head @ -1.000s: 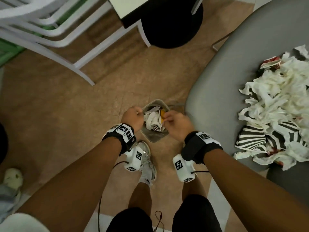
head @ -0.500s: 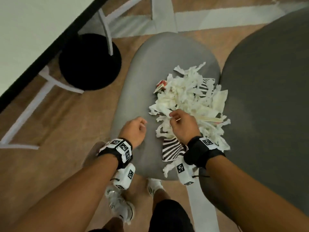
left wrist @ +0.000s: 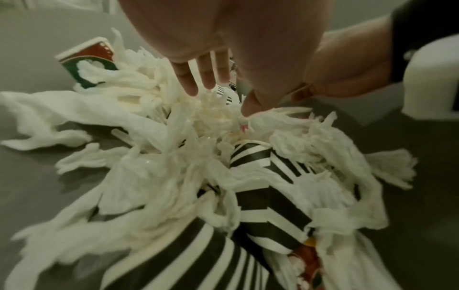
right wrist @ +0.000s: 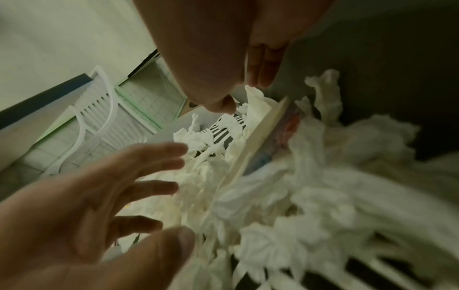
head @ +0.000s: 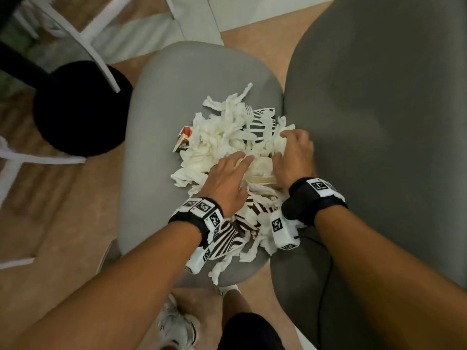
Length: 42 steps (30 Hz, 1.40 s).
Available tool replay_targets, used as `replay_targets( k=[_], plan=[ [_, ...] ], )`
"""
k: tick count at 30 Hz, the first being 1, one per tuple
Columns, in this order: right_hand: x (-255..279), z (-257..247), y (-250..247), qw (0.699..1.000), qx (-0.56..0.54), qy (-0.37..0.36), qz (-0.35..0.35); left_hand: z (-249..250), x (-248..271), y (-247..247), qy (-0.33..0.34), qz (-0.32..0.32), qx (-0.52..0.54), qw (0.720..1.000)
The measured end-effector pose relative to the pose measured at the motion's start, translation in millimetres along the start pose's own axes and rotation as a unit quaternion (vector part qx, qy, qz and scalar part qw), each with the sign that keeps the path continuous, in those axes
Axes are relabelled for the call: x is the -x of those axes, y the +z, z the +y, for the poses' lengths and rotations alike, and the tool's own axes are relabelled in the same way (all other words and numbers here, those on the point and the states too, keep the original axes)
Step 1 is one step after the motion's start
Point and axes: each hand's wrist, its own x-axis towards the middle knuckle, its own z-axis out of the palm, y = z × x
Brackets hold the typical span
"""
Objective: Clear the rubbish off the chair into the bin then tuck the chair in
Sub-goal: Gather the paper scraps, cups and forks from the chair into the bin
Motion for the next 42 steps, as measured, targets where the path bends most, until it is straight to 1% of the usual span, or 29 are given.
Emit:
replay_targets(
  k=[2, 3, 5, 7, 9, 11, 15, 17, 19, 23, 27, 32, 37, 40, 42],
  plan=[
    [-10.1, 0.2, -0.6, 0.999, 0.036, -0.003, -0.022, 1.3, -9.1, 5.5, 0.034, -0.069, -0.048, 0.996],
    [-14.6, 0.1, -0.9, 0.998, 0.051, 0.000, -0.037, 3.2, -12.2, 9.7, 0.051, -0.092, -0.072, 0.992],
    [-21.3, -1.6, -2.4, 0.995, 0.077, 0.014, -0.058, 7.8, -15.5, 17.4, 0.060, -0.108, -0.109, 0.986],
    [-26.0, -3.6, -3.1, 0.993, 0.095, 0.022, -0.073, 10.7, -14.5, 23.0, 0.045, -0.093, -0.131, 0.986],
    [-30.6, -5.2, -2.9, 0.989, 0.109, 0.030, -0.096, 9.2, -13.1, 24.4, 0.041, -0.071, -0.125, 0.989],
    [-33.9, -6.3, -2.8, 0.986, 0.120, 0.034, -0.107, 4.6, -10.0, 22.1, 0.039, -0.057, -0.078, 0.995],
    [-32.8, -5.4, -2.3, 0.990, 0.099, 0.016, -0.096, -11.2, 1.1, 12.2, 0.036, -0.023, 0.017, 0.999],
    [-31.2, -6.3, -2.3, 0.993, 0.078, 0.016, -0.085, -19.8, 6.5, 6.5, 0.018, 0.011, 0.051, 0.998],
    [-30.8, -8.4, -2.5, 0.995, 0.073, 0.013, -0.064, -26.4, 9.9, -0.2, 0.004, 0.043, 0.064, 0.997],
    [-28.8, -16.0, -4.4, 0.996, 0.076, -0.030, 0.016, -29.2, 17.8, -10.8, 0.003, 0.074, 0.069, 0.995],
    [-21.1, -26.9, -3.0, 0.996, 0.022, -0.071, 0.041, -25.6, 28.4, -20.7, -0.046, 0.096, 0.080, 0.991],
    [-1.0, -49.1, 7.4, 0.988, -0.090, -0.122, 0.044, -33.8, 51.0, -38.8, -0.093, 0.136, 0.114, 0.980],
    [33.8, -91.0, 23.9, 0.976, -0.141, -0.168, 0.014, -59.0, 93.2, -55.3, -0.167, 0.192, 0.169, 0.952],
    [62.5, -122.3, 41.3, 0.969, -0.153, -0.191, -0.018, -86.4, 128.5, -57.4, -0.229, 0.197, 0.188, 0.935],
    [86.7, -143.6, 58.3, 0.964, -0.168, -0.199, -0.050, -108.6, 158.0, -54.2, -0.287, 0.196, 0.192, 0.918]
  ],
)
